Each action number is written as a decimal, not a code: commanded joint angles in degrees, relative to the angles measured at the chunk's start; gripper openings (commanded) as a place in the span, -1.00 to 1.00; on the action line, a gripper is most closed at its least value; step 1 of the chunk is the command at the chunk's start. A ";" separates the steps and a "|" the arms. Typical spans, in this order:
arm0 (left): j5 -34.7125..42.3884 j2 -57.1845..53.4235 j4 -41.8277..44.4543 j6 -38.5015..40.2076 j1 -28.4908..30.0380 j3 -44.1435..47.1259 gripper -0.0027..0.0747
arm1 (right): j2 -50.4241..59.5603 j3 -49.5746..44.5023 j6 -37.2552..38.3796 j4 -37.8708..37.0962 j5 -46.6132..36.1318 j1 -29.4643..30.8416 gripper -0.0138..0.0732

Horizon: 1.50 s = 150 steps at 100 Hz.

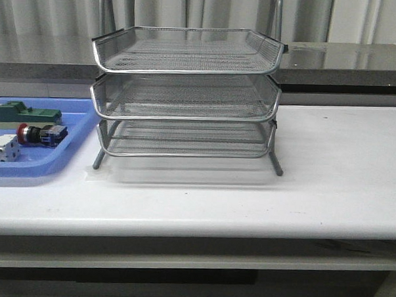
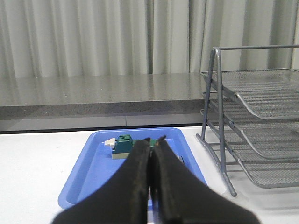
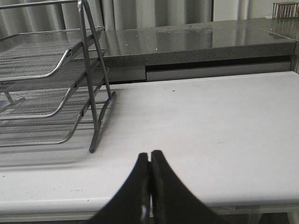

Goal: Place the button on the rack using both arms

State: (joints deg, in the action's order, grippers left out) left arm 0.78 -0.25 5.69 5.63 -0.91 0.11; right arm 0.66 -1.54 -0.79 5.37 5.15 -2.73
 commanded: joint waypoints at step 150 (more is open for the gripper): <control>4.46 -2.02 0.00 0.51 -0.04 2.61 -0.98 | -18.99 30.40 -0.03 5.86 17.09 0.33 -0.82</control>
State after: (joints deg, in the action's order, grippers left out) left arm 0.78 -0.25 5.69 5.63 -0.91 0.11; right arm -12.22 22.78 -0.79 10.33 20.59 -2.73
